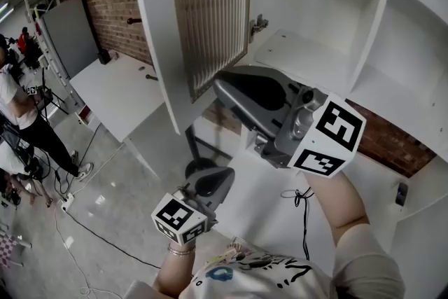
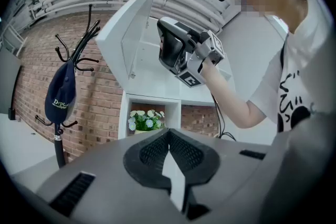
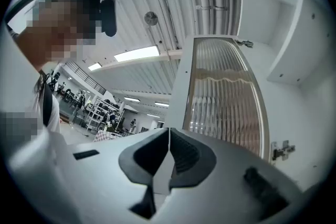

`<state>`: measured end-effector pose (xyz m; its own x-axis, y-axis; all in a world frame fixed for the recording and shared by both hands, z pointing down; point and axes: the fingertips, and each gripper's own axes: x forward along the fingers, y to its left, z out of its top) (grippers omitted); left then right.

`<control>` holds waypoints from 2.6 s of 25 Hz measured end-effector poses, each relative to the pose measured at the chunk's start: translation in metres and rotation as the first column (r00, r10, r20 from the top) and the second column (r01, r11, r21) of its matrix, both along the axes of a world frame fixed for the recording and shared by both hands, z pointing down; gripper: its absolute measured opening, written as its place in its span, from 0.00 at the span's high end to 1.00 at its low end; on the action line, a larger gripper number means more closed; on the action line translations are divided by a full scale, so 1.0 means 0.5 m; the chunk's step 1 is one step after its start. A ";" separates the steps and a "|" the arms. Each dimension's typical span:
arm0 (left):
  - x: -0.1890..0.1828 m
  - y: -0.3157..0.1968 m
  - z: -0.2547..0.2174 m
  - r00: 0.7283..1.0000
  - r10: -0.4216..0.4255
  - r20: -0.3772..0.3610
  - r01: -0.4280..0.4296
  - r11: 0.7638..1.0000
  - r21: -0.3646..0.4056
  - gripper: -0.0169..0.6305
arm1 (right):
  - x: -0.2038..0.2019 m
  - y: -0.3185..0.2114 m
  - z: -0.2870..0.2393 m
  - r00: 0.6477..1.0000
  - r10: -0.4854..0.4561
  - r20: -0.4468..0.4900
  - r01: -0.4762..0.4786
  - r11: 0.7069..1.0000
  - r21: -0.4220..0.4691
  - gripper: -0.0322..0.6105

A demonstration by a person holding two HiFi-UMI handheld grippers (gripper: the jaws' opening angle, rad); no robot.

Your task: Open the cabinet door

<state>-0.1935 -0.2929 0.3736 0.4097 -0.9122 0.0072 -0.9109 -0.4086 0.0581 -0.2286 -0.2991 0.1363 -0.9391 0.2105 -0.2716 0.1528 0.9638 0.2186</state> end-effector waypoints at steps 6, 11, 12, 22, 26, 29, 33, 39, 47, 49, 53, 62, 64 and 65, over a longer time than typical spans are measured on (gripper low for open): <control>0.045 -0.030 0.017 0.997 0.074 0.006 -0.074 0.997 -0.019 0.95 | 0.052 -0.061 0.085 0.992 0.119 -0.047 -0.120 0.992 -0.035 0.90; 0.083 -0.062 0.028 0.989 0.149 0.004 -0.149 0.988 -0.041 0.95 | 0.101 -0.110 0.165 0.966 0.235 -0.110 -0.242 0.969 -0.054 0.90; 0.091 -0.068 0.031 0.987 0.160 0.003 -0.160 0.986 -0.043 0.95 | 0.110 -0.118 0.182 0.960 0.252 -0.123 -0.261 0.964 -0.058 0.90; 0.182 -0.100 0.060 0.957 0.288 -0.015 -0.289 0.955 -0.066 0.95 | 0.216 -0.155 0.322 0.909 0.350 -0.226 -0.391 0.904 -0.173 0.90; 0.220 -0.102 0.075 0.937 0.348 -0.003 -0.348 0.935 -0.068 0.95 | 0.261 -0.160 0.389 0.853 0.439 -0.282 -0.485 0.867 -0.119 0.90; 0.251 -0.094 0.094 0.917 0.397 0.023 -0.394 0.915 -0.083 0.95 | 0.300 -0.157 0.445 0.818 0.472 -0.328 -0.538 0.830 -0.147 0.90; 0.277 -0.086 0.120 0.898 0.440 0.014 -0.436 0.894 -0.102 0.95 | 0.342 -0.152 0.516 0.782 0.497 -0.376 -0.592 0.780 -0.202 0.90; 0.322 -0.075 0.138 0.867 0.498 0.017 -0.493 0.863 -0.108 0.95 | 0.385 -0.133 0.619 0.719 0.512 -0.471 -0.662 0.710 -0.239 0.91; 0.352 -0.059 0.156 0.836 0.548 0.006 -0.544 0.831 -0.120 0.95 | 0.431 -0.101 0.671 0.677 0.518 -0.523 -0.710 0.647 -0.278 0.91; 0.354 -0.057 0.159 0.832 0.554 0.005 -0.550 0.826 -0.125 0.95 | 0.443 -0.096 0.676 0.673 0.518 -0.528 -0.718 0.629 -0.298 0.91; 0.358 -0.056 0.163 0.826 0.563 -0.027 -0.561 0.818 -0.126 0.95 | 0.456 -0.083 0.684 0.666 0.520 -0.534 -0.727 0.612 -0.311 0.91; 0.371 -0.052 0.166 0.814 0.581 -0.021 -0.578 0.806 -0.126 0.95 | 0.458 -0.071 0.683 0.679 0.508 -0.530 -0.719 0.608 -0.337 0.91; 0.371 -0.050 0.168 0.814 0.581 -0.025 -0.579 0.805 -0.131 0.95 | 0.460 -0.069 0.684 0.686 0.503 -0.527 -0.715 0.601 -0.357 0.91; 0.371 -0.049 0.172 0.814 0.580 -0.028 -0.578 0.804 -0.136 0.95 | 0.461 -0.068 0.685 0.692 0.498 -0.522 -0.711 0.596 -0.373 0.91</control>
